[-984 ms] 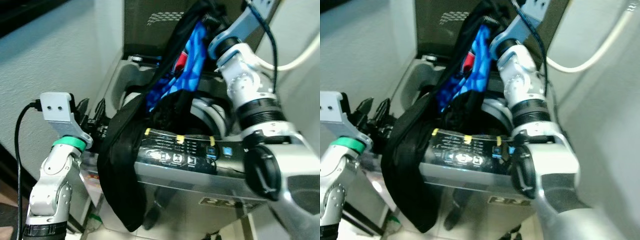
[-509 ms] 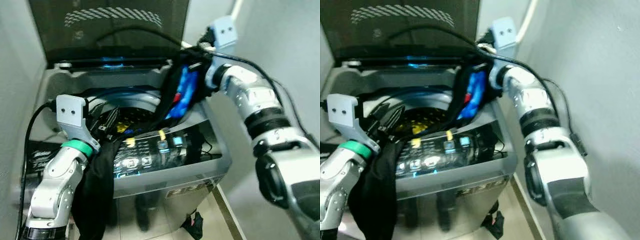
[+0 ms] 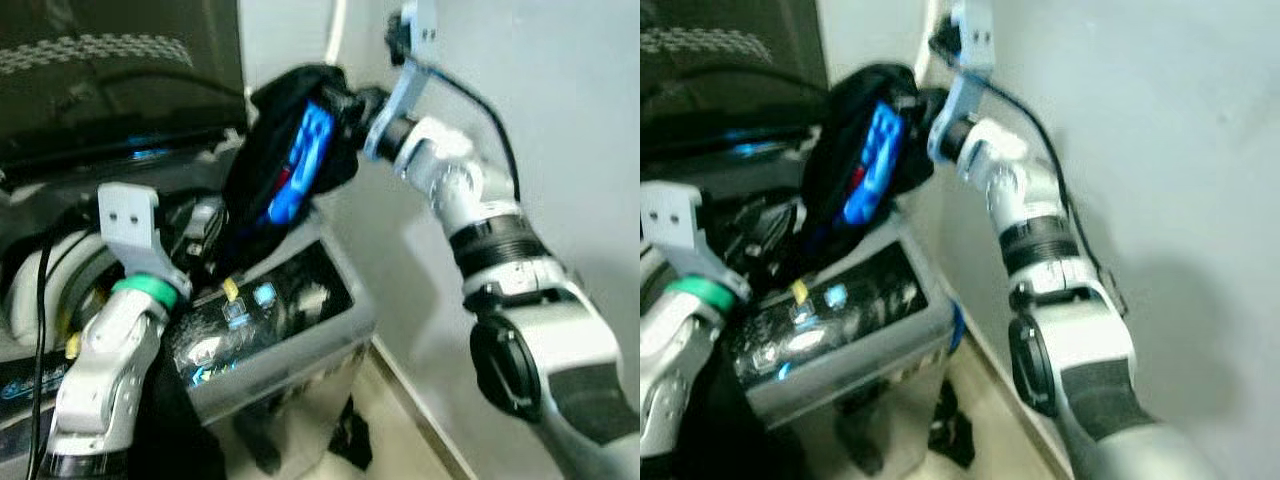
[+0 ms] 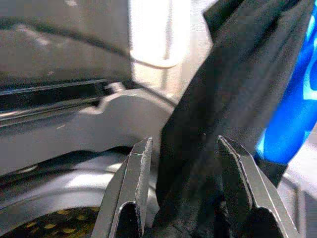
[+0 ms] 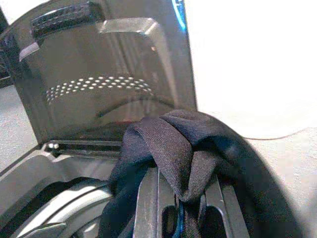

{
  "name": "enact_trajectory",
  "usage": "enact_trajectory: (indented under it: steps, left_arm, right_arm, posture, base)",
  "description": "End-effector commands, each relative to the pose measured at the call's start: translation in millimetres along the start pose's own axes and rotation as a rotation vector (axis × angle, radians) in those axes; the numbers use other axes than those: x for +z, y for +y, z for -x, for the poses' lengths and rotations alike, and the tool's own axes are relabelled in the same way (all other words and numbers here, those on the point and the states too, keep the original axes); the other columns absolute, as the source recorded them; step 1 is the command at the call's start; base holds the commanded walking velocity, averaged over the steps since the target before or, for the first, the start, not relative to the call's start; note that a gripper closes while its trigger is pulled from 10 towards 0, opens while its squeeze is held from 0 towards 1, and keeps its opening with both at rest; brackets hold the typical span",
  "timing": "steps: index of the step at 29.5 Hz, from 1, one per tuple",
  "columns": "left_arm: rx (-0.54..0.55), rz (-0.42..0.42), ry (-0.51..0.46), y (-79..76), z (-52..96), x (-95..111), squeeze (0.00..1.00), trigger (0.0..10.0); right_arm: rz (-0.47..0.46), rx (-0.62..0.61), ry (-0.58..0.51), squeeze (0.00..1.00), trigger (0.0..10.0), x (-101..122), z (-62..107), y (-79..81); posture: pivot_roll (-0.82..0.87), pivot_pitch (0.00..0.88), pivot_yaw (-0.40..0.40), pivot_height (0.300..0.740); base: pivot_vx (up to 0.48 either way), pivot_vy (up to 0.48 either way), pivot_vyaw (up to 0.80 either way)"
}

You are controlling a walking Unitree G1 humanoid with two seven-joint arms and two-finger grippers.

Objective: Clothes washing

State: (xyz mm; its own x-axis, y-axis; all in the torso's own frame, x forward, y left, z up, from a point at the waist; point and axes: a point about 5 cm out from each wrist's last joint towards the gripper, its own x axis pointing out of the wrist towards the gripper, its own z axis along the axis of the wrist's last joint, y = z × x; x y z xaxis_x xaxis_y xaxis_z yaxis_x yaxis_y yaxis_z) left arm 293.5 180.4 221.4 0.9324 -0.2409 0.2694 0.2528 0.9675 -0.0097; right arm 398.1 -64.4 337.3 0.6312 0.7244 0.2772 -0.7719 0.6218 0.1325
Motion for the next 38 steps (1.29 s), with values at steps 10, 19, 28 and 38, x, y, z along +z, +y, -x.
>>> enact_trajectory:
  steps: [10,19,28,38]
  left_arm:
    - [0.078,-0.026,0.001,11.9,13.2,2,0.00,10.0]
    - [0.065,-0.019,0.000,4.5,16.7,2,0.00,10.0]
    - [0.055,-0.004,-0.002,-1.5,18.5,1,0.00,10.0]
    - [0.081,0.018,-0.022,-3.1,23.0,4,0.00,10.0]
  right_arm:
    - [-0.073,0.203,0.106,0.00,10.0,-23,2.8,21.2]
    - [-0.115,0.258,0.103,0.00,10.0,-27,2.5,30.3]
    - [-0.046,0.369,0.119,0.00,10.0,-36,7.8,48.4]
    - [-0.064,0.420,0.121,0.00,10.0,-36,10.2,52.7]
  posture:
    - [0.10,0.000,-0.039,0.740]
    - [0.11,0.000,-0.051,0.740]
    - [0.11,0.000,-0.055,0.740]
    - [0.12,0.000,-0.087,0.740]
  base:
    - [0.000,0.000,0.00]
    - [0.000,0.000,0.00]
    - [0.000,0.000,0.44]
    - [0.000,0.095,0.32]
